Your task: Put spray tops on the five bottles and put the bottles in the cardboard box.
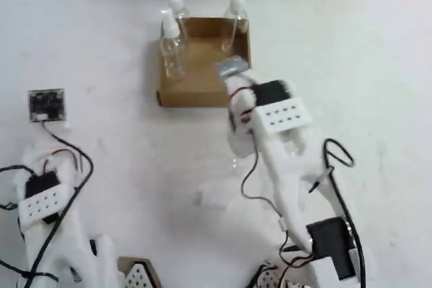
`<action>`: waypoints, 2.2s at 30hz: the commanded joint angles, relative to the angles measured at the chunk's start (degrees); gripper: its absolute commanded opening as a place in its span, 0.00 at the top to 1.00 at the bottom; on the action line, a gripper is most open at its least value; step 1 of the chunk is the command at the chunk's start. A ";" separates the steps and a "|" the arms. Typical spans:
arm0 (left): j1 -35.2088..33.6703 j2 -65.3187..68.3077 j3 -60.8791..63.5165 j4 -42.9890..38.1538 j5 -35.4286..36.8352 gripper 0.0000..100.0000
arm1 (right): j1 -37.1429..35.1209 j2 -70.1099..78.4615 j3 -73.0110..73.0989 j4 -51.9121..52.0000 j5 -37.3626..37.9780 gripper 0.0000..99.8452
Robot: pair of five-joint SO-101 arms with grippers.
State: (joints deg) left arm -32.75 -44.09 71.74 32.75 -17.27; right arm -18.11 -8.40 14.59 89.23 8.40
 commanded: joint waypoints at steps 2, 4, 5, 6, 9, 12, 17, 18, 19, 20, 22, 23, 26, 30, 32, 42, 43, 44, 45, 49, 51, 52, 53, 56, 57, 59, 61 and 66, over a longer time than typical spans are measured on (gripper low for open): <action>11.03 -1.89 -3.78 2.90 -0.70 0.98 | 10.51 -3.65 -1.76 0.75 -5.27 0.98; 14.64 -1.89 -4.31 3.96 -0.70 0.98 | 13.76 -5.93 -0.09 0.75 -5.54 0.98; 16.13 -1.89 -5.01 5.19 -0.70 0.98 | 15.25 -7.52 1.14 0.40 -5.63 0.98; 17.71 -1.89 -5.80 6.77 -0.70 0.98 | 16.57 -9.45 2.99 -0.48 -5.71 0.98; 22.11 -1.89 -9.14 11.87 -0.70 0.98 | 18.07 -15.78 10.46 -5.93 -5.71 0.98; 27.38 -1.89 -12.48 16.79 -0.79 0.98 | 19.30 -20.18 17.67 -13.49 -5.71 0.98; 38.55 -1.89 -14.86 24.70 -10.64 0.98 | 22.02 -21.76 20.48 -17.89 -5.71 0.98; 40.92 -1.89 -14.86 25.93 -12.92 0.98 | 22.46 -21.76 20.66 -18.33 -5.71 0.98; 42.86 -1.89 -14.77 26.90 -15.21 0.98 | 22.81 -21.76 20.75 -18.68 -5.71 0.98; 44.70 -1.89 -14.77 27.52 -17.67 0.98 | 22.81 -21.76 20.84 -19.03 -5.80 0.98; 47.96 -1.89 -14.68 27.87 -21.36 0.98 | 22.81 -21.76 21.10 -19.47 -5.80 0.98; 49.63 -1.89 -14.68 27.96 -22.68 0.98 | 22.81 -21.76 21.45 -19.91 -5.80 0.98; 55.52 -1.89 -14.07 28.22 -26.37 0.97 | 22.81 -21.76 22.77 -22.11 -6.07 0.98; 65.27 -1.98 -13.54 31.30 -30.51 0.94 | 22.90 -21.76 23.12 -23.08 -7.30 0.98; 69.85 -1.98 -13.45 33.67 -32.09 0.93 | 23.16 -21.76 23.03 -23.60 -7.30 0.98; 81.54 -1.36 -11.78 36.75 -40.00 0.83 | 27.56 -21.76 23.30 -25.89 -7.03 0.98; 80.75 -1.36 -11.34 35.34 -40.00 0.82 | 27.56 -21.76 23.38 -25.89 -7.03 0.98; 79.69 -1.27 -10.99 33.76 -40.00 0.81 | 27.56 -21.76 23.38 -25.89 -7.12 0.98; 78.64 -1.27 -10.55 32.18 -40.00 0.81 | 27.56 -21.76 23.56 -25.89 -7.12 0.98; 76.44 1.01 -8.97 26.81 -40.18 0.80 | 27.21 -21.76 24.18 -26.15 -7.21 0.98; 76.00 5.23 -9.41 24.35 -40.09 0.80 | 27.21 -21.76 24.18 -26.15 -7.30 0.98; 75.56 7.96 -10.11 22.68 -40.09 0.80 | 27.21 -21.76 24.18 -26.15 -7.30 0.98; 74.86 10.95 -11.25 21.63 -40.00 0.79 | 27.30 -21.76 24.18 -26.15 -7.30 0.98; 72.13 20.44 -16.70 20.13 -40.09 0.79 | 27.47 -21.76 24.18 -26.15 -7.30 0.98; 71.25 23.08 -18.46 20.04 -40.18 0.79 | 27.47 -21.76 24.18 -26.15 -7.30 0.98; 69.67 27.91 -21.45 19.96 -40.09 0.79 | 27.47 -21.76 24.18 -26.15 -7.30 0.98; 68.53 30.64 -23.65 19.96 -40.09 0.79 | 27.30 -21.76 24.18 -26.15 -7.30 0.98; 68.70 32.40 -24.97 19.16 -40.00 0.79 | 27.21 -21.76 24.18 -26.15 -7.30 0.98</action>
State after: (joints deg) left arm 36.35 -12.35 50.20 53.67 -57.19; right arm 8.97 -28.44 39.30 63.91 1.45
